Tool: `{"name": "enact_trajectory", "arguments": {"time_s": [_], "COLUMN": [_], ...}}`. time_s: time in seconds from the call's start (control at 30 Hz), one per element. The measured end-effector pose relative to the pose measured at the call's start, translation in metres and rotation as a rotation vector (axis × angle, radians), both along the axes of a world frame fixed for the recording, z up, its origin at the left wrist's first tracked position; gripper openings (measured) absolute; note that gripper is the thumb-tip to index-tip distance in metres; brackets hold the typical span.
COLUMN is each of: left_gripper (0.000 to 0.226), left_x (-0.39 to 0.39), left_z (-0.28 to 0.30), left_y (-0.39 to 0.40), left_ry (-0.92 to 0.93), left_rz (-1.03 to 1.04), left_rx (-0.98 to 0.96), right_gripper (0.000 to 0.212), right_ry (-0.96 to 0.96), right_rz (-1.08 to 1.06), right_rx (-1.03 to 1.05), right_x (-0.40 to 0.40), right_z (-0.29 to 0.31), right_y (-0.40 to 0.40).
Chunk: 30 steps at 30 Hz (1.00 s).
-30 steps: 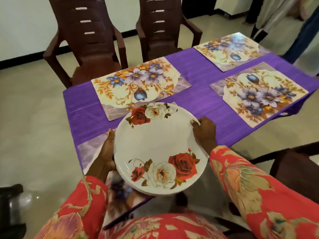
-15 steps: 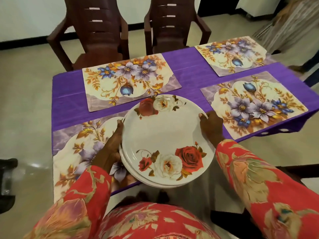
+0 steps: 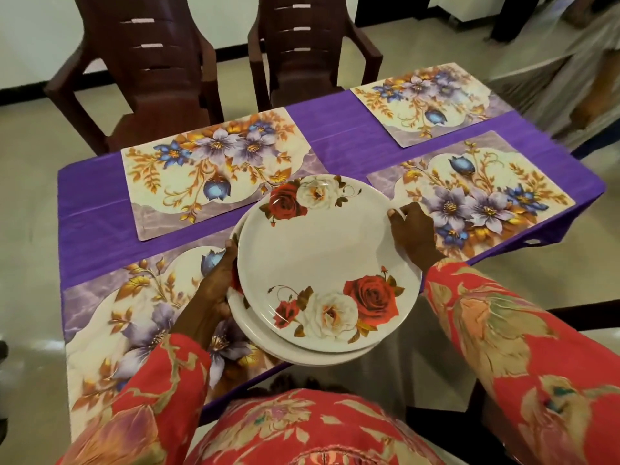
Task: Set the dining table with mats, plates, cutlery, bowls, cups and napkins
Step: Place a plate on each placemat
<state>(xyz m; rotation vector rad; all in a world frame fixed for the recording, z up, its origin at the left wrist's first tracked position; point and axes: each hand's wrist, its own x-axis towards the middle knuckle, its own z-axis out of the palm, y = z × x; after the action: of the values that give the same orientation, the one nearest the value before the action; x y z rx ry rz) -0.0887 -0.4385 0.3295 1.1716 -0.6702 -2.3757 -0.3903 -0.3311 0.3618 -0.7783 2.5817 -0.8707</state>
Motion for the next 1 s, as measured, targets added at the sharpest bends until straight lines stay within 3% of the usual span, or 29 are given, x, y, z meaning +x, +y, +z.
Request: {"name": "enact_trajectory", "arguments": {"time_s": [0.27,0.63,0.7,0.73,0.8,0.87,0.97,1.0], "left_gripper": [0.039,0.050,0.068,0.071,0.062,0.065,0.090,0.095], "left_x": [-0.024,-0.112,-0.124,-0.128,-0.123,-0.121,-0.125,-0.121], "left_z": [-0.003,-0.023,-0.024,-0.029,-0.049,-0.073,-0.068,-0.074], "left_y": [-0.006,0.015,0.022,0.025,0.018,0.017,0.030,0.037], "left_ry": [0.018,-0.008,0.072,0.156,0.428,0.563,0.482,0.341], "left_rz": [0.066,0.272,0.198,0.197,0.100,-0.066,0.003,0.068], "left_rx": [-0.032,-0.079,-0.070,-0.155,-0.209,-0.097,-0.012,-0.034], "right_gripper": [0.037,0.035,0.034,0.035,0.041,0.042,0.036,0.037], "right_ry": [0.058,0.048,0.042,0.044,0.043,0.021,0.007,0.004], "right_rz": [0.038,0.221,0.229,0.233,0.226,0.181,0.102,0.079], "right_rx": [0.060,0.065,0.046,0.042,0.026,0.035,0.044,0.045], "right_x": [-0.031,-0.142,-0.172,-0.186,-0.212,-0.241,-0.285,-0.297], "right_z": [-0.003,0.003,0.005,0.006,0.006,0.007,0.002,0.001], "right_y": [-0.027,-0.053,-0.051,-0.048,-0.039,-0.028,-0.008,0.000]}}
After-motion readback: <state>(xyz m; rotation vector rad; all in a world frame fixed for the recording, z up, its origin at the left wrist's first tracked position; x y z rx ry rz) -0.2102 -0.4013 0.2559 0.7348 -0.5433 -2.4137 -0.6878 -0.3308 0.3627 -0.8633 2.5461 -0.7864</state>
